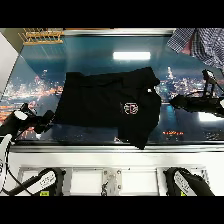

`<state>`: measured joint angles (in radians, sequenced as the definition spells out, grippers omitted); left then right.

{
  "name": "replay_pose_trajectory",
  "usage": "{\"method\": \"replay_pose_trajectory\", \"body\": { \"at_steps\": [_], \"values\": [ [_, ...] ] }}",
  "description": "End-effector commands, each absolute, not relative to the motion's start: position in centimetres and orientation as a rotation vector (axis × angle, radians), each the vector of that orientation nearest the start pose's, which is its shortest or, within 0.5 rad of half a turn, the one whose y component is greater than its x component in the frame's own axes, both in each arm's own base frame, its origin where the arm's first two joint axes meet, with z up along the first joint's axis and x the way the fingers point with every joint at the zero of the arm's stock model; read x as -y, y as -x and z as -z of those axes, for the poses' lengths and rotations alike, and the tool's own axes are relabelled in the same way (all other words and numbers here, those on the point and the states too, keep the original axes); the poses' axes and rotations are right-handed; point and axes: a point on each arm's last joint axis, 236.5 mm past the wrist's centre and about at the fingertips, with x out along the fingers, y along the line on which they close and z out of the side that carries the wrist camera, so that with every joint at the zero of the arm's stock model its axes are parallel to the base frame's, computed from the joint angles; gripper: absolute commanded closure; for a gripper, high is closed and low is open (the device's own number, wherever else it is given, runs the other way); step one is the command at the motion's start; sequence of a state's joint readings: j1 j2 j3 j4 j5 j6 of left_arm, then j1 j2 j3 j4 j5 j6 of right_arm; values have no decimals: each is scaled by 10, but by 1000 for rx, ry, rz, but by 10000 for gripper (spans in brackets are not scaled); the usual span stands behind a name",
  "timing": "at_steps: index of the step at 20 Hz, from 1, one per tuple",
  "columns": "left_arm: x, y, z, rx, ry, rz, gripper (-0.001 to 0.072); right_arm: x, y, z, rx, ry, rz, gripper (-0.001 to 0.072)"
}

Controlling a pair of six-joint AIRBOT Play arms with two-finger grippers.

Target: Fold the clothes and pants, and hang the long-sleeved shirts on hangers.

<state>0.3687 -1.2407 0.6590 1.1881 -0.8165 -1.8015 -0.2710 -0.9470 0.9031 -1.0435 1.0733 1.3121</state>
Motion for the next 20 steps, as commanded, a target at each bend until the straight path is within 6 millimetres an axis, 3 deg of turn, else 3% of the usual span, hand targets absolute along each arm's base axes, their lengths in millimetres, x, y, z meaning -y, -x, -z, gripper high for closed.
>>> {"method": "replay_pose_trajectory", "body": {
  "at_steps": [1,5,8,10,13,16,20],
  "values": [
    [-42,-323,124,-1276,920,-402,270,-17,-346,-66,-980,-413,-174,230],
    [-27,-348,121,-1250,863,-349,274,-17,-346,-66,-980,-413,-174,229],
    [-19,-354,119,-1237,840,-327,700,-12,-346,-62,-992,-398,-161,219],
    [-21,-356,110,-1213,824,-319,702,2,-339,-43,-1049,-357,-107,219],
    [-32,-362,82,-1139,764,-273,701,12,-318,18,-1214,-470,-29,218],
    [-40,-361,64,-1098,744,-260,701,-13,-298,77,-1392,-645,-56,219],
    [-39,-360,61,-1094,737,-251,701,-61,-297,117,-1492,-742,-175,220]
  ]
}}
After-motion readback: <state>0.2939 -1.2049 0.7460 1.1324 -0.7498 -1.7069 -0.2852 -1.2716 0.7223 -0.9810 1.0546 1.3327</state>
